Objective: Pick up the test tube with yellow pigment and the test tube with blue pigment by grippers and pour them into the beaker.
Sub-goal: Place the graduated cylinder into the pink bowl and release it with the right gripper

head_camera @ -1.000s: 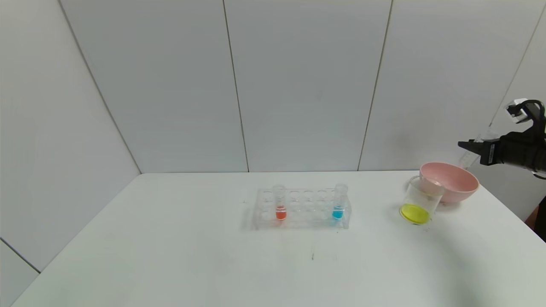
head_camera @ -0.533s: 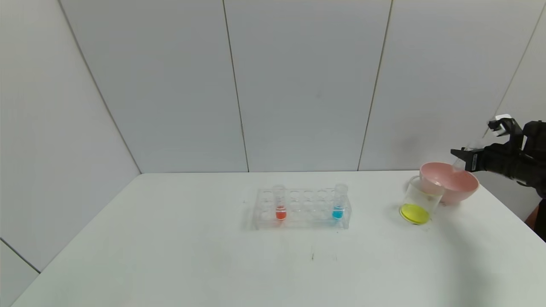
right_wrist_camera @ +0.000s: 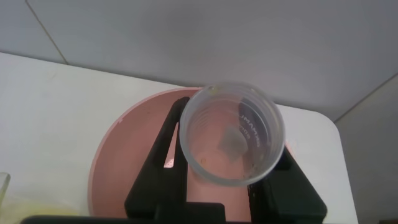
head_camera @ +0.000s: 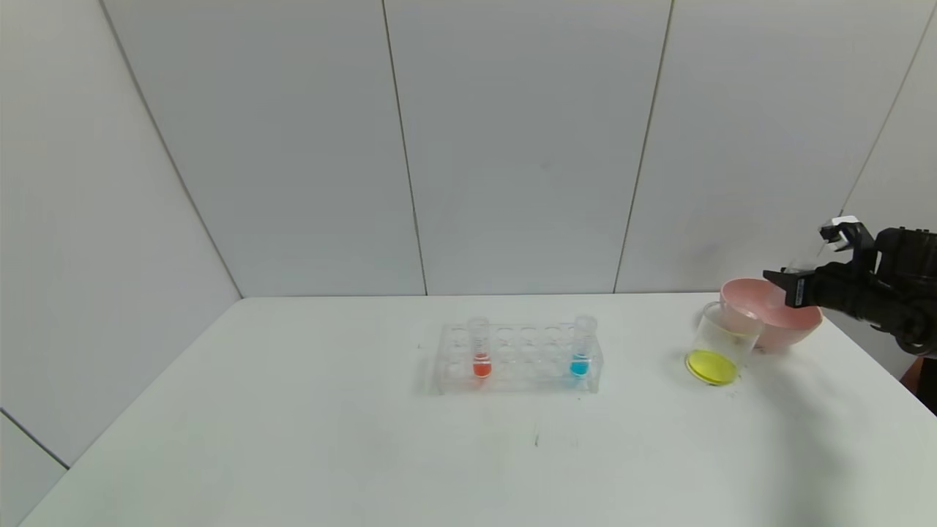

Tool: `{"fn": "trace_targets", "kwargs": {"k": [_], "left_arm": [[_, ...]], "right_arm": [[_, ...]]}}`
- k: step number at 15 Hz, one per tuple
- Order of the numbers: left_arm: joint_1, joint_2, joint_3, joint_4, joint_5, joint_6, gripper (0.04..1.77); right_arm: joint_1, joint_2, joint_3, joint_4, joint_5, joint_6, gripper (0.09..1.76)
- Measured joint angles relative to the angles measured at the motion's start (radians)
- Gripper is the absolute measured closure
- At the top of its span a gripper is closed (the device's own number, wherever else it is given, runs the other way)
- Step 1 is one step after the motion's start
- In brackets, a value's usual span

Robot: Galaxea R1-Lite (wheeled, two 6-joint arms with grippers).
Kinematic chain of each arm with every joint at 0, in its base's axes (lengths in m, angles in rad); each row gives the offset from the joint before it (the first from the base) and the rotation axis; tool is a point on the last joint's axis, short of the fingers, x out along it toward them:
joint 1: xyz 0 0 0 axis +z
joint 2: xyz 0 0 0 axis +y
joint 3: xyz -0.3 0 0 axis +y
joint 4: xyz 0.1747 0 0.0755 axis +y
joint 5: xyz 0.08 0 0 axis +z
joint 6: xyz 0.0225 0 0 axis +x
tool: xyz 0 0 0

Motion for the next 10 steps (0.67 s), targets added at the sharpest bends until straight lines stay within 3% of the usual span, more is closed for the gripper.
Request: {"fn": "trace_targets", "kwargs": {"k": [5,10], "left_arm": [[0.0,0.0,0.0,0.0,0.0,0.0,0.05],[0.0,0.0,0.0,0.0,0.0,0.0,0.05]], "right_arm": [[-0.001,0.006,-0.001,-0.008,0.0,0.019,0.7],[0.014,-0.019,-0.007,-0.006,-0.032,0.023,0.43]]}}
